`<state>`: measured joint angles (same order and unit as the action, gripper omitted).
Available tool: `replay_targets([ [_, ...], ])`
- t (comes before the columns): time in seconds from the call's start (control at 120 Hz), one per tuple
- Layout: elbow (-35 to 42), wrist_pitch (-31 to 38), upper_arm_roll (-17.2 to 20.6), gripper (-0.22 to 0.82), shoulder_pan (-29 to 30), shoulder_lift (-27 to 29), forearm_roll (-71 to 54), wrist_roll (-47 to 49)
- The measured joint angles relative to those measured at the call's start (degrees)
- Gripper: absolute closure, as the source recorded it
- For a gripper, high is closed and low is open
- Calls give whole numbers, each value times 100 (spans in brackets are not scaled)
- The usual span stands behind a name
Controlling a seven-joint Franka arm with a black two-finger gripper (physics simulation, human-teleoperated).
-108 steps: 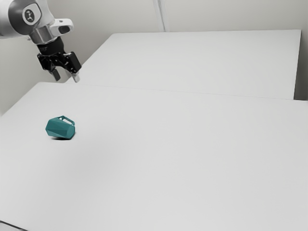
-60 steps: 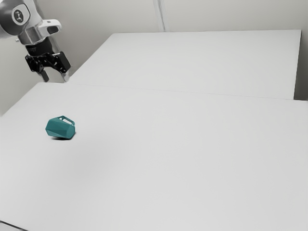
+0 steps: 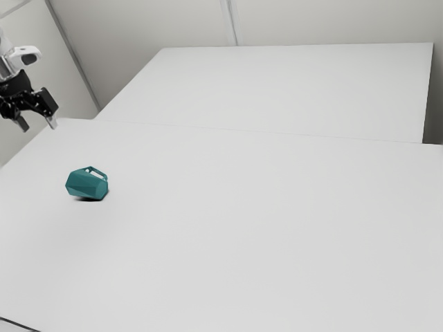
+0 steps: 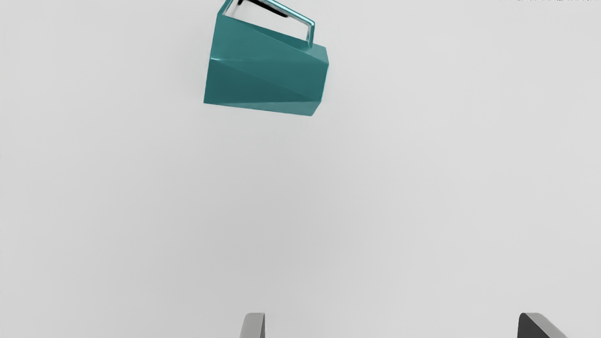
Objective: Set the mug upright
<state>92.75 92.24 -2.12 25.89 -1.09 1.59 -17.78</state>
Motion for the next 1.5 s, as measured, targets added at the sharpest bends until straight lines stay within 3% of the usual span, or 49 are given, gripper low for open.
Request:
replay_targets([
  [0.692,-30,948,-87,2,1670,-1469,1965,-2771],
  [1.033,-347,976,-95,2,1856,-2234,2863,-4123],
  [1.5,-847,786,-62,2,1900,-2992,3168,-4701],
])
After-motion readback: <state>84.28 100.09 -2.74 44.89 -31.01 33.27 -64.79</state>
